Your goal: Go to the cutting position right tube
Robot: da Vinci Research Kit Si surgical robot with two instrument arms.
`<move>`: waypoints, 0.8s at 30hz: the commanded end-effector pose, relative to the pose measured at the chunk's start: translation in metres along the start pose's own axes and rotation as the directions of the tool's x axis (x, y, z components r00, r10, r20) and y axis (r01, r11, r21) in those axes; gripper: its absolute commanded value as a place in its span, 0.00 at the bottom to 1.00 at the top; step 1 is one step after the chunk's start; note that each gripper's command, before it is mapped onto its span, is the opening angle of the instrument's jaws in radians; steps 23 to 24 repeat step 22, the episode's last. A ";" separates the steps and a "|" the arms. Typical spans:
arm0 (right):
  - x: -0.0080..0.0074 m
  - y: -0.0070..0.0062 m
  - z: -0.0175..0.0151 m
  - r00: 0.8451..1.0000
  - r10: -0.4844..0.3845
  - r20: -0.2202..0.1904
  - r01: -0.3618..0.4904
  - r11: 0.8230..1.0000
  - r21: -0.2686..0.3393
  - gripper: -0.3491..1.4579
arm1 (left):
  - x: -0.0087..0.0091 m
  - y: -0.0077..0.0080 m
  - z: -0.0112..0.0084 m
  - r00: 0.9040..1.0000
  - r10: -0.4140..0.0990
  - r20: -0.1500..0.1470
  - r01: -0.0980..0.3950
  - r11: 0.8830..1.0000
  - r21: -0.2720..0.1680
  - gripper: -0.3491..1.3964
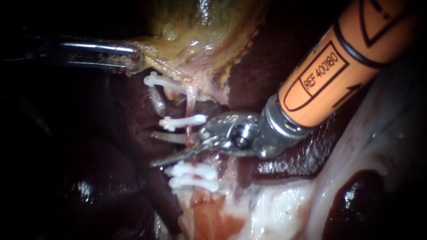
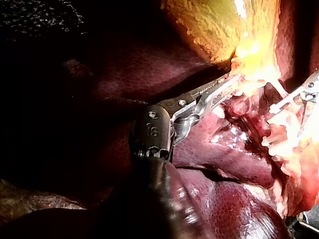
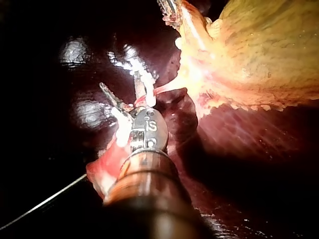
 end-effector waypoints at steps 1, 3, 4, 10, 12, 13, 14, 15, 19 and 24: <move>0.0003 -0.0003 -0.0001 1.000 0.001 -0.008 -0.001 1.000 0.007 0.99 | 0.0000 0.0000 0.0000 1.000 0.000 0.000 0.000 1.000 0.000 0.00; 0.0008 -0.0007 -0.0001 1.000 0.001 -0.016 -0.001 1.000 0.019 0.99 | 0.0000 0.0000 0.0000 1.000 0.000 0.000 0.000 1.000 0.000 0.00; 0.0010 -0.0008 -0.0002 1.000 0.001 -0.020 -0.001 1.000 0.024 0.99 | 0.0000 0.0000 0.0000 1.000 0.000 0.000 0.000 1.000 0.000 0.00; 0.0013 -0.0009 -0.0003 1.000 0.003 -0.020 -0.002 1.000 0.026 0.99 | 0.0000 0.0000 0.0000 1.000 0.000 0.000 0.000 1.000 0.000 0.00; 0.0013 -0.0009 -0.0003 1.000 0.003 -0.020 -0.002 1.000 0.026 0.99 | 0.0000 0.0000 0.0000 1.000 0.000 0.000 0.000 1.000 0.000 0.00; 0.0013 -0.0009 -0.0003 1.000 0.003 -0.020 -0.002 1.000 0.026 0.99 | 0.0000 0.0000 0.0000 1.000 0.000 0.000 0.000 1.000 0.000 0.00; 0.0013 -0.0009 -0.0003 1.000 0.003 -0.020 -0.002 1.000 0.026 0.99 | 0.0000 0.0000 0.0000 1.000 0.000 0.000 0.000 1.000 0.000 0.00; 0.0013 -0.0009 -0.0003 1.000 0.003 -0.020 -0.002 1.000 0.026 0.99 | 0.0000 0.0000 0.0000 1.000 0.000 0.000 0.000 1.000 0.000 0.00; 0.0013 -0.0009 -0.0003 1.000 0.002 -0.020 -0.002 1.000 0.026 0.98 | 0.0000 -0.0001 0.0001 1.000 0.000 0.000 0.000 1.000 0.000 0.00; 0.0012 -0.0008 -0.0004 1.000 0.002 -0.020 -0.002 1.000 0.026 0.98 | 0.0000 -0.0001 0.0001 1.000 0.000 0.000 0.000 1.000 0.000 0.00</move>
